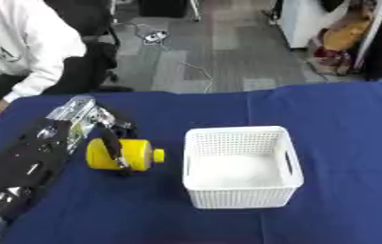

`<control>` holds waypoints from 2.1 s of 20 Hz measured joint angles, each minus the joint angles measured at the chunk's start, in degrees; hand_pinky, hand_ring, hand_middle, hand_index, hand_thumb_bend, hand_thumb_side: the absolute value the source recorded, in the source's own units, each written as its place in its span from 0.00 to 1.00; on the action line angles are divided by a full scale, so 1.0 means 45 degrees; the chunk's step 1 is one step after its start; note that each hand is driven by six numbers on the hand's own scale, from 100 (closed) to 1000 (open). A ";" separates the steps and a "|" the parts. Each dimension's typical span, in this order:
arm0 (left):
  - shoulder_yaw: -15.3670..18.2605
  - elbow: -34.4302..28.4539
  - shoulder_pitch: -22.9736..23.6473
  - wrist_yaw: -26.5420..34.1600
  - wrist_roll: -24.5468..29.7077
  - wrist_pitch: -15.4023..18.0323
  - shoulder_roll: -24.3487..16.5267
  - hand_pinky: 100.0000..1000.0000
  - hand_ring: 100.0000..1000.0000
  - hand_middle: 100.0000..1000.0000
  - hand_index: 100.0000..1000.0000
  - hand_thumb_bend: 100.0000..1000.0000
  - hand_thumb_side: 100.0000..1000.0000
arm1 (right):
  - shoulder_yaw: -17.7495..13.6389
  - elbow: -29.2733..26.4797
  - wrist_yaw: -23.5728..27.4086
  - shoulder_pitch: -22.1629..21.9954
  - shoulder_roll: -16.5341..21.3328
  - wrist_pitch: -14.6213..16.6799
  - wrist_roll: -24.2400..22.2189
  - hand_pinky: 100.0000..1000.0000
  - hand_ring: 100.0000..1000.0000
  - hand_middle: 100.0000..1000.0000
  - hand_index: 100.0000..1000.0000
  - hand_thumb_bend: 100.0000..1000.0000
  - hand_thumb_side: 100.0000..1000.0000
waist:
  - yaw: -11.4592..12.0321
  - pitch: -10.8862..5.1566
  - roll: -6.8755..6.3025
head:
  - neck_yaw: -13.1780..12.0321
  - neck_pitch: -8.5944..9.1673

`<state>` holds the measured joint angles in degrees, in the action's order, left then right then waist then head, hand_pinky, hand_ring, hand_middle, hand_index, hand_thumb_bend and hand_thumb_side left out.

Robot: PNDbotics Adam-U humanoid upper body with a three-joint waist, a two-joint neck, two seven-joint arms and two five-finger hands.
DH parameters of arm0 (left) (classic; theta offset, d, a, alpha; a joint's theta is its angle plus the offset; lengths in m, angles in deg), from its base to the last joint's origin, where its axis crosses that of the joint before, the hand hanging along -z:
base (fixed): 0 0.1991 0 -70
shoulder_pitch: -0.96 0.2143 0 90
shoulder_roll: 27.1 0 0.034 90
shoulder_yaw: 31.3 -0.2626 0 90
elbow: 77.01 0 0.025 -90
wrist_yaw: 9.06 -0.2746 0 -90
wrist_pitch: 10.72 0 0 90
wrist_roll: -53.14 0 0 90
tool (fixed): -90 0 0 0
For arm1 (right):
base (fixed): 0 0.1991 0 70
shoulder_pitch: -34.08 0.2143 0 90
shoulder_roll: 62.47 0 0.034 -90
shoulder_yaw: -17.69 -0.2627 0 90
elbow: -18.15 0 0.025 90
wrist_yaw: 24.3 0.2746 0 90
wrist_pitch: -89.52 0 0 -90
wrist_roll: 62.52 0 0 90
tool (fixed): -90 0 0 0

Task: Pick up objects on the table and place them in the box.

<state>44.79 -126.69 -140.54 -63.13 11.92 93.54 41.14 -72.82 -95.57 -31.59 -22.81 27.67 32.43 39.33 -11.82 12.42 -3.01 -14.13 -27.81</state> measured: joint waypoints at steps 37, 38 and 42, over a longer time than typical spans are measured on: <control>0.0227 0.0326 0.0118 -0.0162 0.0050 -0.0050 -0.0104 0.38 0.41 0.45 0.61 0.59 0.42 | -0.0001 0.0000 0.0028 0.0130 -0.0002 0.0018 -0.0131 0.37 0.44 0.56 0.71 0.00 1.00 | -0.0127 0.0130 -0.0101 | -0.0100 0.0079; 0.0239 0.0310 0.0129 -0.0162 0.0050 -0.0050 -0.0104 0.37 0.40 0.44 0.61 0.58 0.42 | -0.0001 0.0000 0.0028 0.0130 -0.0002 0.0018 -0.0131 0.37 0.44 0.56 0.71 0.00 1.00 | -0.0127 0.0126 -0.0101 | -0.0100 0.0079; 0.0275 0.0174 0.0229 -0.0163 0.0057 -0.0057 -0.0111 0.29 0.34 0.38 0.50 0.47 0.46 | -0.0001 0.0000 0.0028 0.0130 -0.0002 0.0014 -0.0135 0.37 0.44 0.56 0.71 0.00 1.00 | -0.0127 0.0118 -0.0102 | -0.0098 0.0079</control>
<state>46.02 -125.90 -139.51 -63.86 12.17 93.28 40.64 -72.82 -95.57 -31.46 -22.22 27.66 32.50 38.73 -12.39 12.95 -3.47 -14.58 -27.46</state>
